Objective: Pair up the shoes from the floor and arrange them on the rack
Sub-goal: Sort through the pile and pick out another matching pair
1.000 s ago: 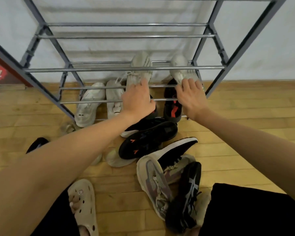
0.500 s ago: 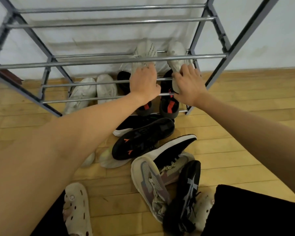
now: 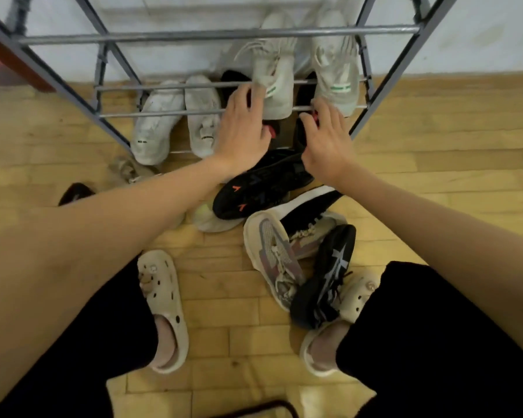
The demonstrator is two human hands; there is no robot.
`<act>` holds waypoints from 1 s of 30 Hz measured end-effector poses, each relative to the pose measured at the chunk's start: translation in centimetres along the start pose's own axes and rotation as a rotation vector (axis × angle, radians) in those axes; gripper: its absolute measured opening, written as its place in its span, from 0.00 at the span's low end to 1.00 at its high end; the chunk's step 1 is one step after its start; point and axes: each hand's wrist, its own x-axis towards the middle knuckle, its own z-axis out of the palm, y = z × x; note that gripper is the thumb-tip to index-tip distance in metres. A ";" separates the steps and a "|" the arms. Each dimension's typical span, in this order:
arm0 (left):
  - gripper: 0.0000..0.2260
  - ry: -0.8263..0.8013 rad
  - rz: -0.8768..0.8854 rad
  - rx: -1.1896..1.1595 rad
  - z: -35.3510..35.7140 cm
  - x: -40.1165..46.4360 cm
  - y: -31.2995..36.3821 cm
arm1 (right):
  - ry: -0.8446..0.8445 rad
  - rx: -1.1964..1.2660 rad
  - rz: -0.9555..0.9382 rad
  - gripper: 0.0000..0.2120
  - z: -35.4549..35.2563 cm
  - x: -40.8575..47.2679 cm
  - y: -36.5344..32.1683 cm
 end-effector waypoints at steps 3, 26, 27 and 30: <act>0.24 -0.011 -0.104 -0.067 -0.4 -5.0 -0.8 | -0.052 0.078 0.043 0.25 0.7 -3.0 -2.2; 0.17 -0.522 -0.688 -0.582 8.3 -22.9 -2.7 | -0.610 0.181 0.474 0.53 9.5 -18.0 -13.8; 0.17 -0.516 -0.701 -0.593 8.5 -23.0 -3.0 | -0.604 0.213 0.503 0.53 9.6 -17.9 -13.5; 0.16 -0.506 -0.706 -0.595 8.8 -23.1 -3.8 | -0.586 0.534 0.599 0.57 9.5 -17.6 -11.7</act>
